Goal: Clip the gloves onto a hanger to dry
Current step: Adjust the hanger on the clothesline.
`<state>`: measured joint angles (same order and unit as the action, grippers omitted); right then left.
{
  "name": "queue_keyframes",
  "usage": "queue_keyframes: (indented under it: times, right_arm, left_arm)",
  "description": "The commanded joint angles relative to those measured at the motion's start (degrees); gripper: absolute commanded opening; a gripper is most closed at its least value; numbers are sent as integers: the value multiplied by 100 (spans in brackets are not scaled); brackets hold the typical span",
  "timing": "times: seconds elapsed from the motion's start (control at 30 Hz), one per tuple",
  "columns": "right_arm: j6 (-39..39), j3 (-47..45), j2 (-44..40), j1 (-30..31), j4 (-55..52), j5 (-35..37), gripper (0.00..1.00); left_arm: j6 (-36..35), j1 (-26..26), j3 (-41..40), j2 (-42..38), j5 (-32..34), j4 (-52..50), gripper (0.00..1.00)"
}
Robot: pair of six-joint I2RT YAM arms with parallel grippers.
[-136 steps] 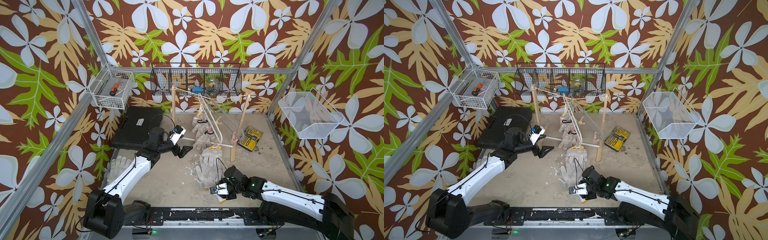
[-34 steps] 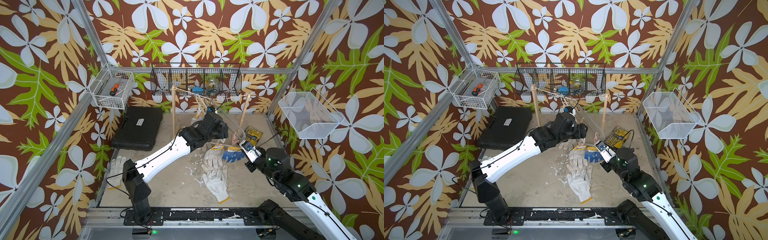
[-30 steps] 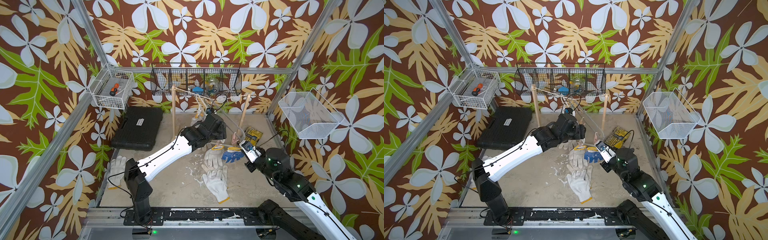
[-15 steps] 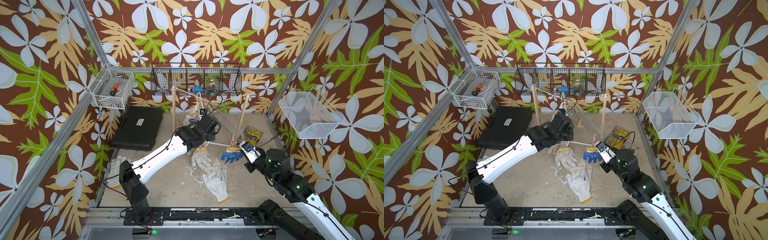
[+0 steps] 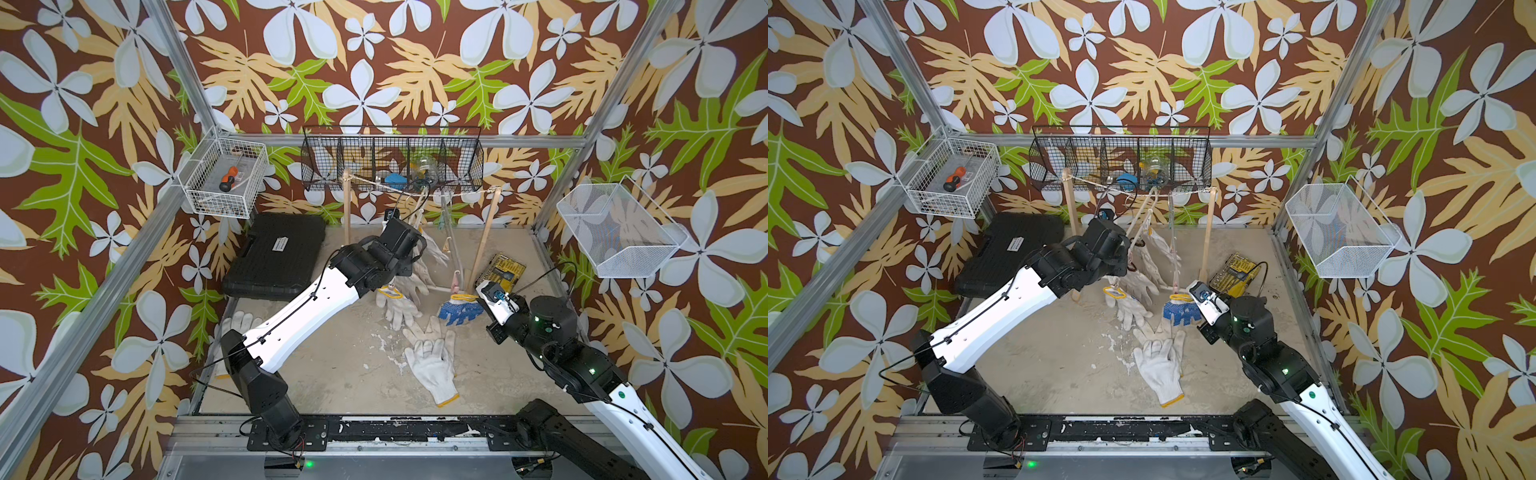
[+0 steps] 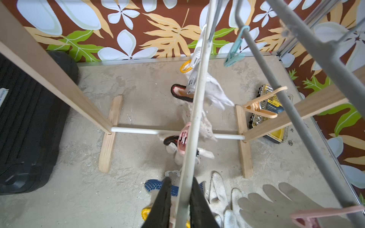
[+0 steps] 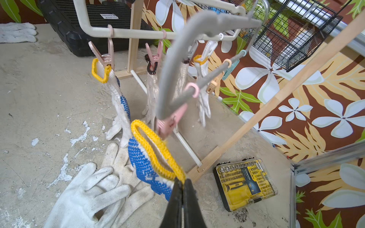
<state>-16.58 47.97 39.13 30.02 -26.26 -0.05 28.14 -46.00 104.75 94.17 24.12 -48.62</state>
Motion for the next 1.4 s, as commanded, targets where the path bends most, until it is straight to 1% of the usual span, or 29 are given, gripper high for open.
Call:
queue_keyframes:
  times: [0.0,0.2,0.3,0.4,0.5,0.57,0.8,0.83,1.03,1.1,1.17,1.3,1.37]
  right_arm:
    - [110,2,15,4,235,-47,0]
    - [220,-23,42,4,317,-137,0]
    - [219,-9,74,4,332,-168,0]
    - [208,12,103,4,336,-161,0]
    - [207,50,171,4,365,-212,0]
    - [208,78,216,4,385,-248,0]
    - [208,134,294,5,376,-267,0]
    - [211,146,305,5,376,-275,0]
    - [173,169,356,4,393,-258,0]
    - [180,154,353,4,400,-266,0]
    - [178,139,362,7,419,-271,0]
    - [173,129,384,4,462,-263,0]
    - [156,143,402,4,473,-267,0]
  left_arm:
    - [-230,148,126,-65,39,-65,19]
    - [-420,366,227,-113,14,-155,18]
    - [-521,585,-49,-259,-46,-113,19]
    - [-596,920,-260,-427,-246,21,18]
    - [-754,1094,-236,-451,-236,98,18]
    - [-775,1220,-261,-471,-310,158,18]
    - [-880,1635,-450,-620,-195,263,19]
    - [-887,1692,-480,-646,-260,302,19]
    - [-921,1743,-372,-601,-276,371,21]
    - [-940,1743,-319,-600,-463,457,21]
    - [-908,1743,-328,-607,-560,493,23]
    - [-926,1743,-396,-630,-609,565,30]
    - [-942,1743,-394,-649,-619,580,36]
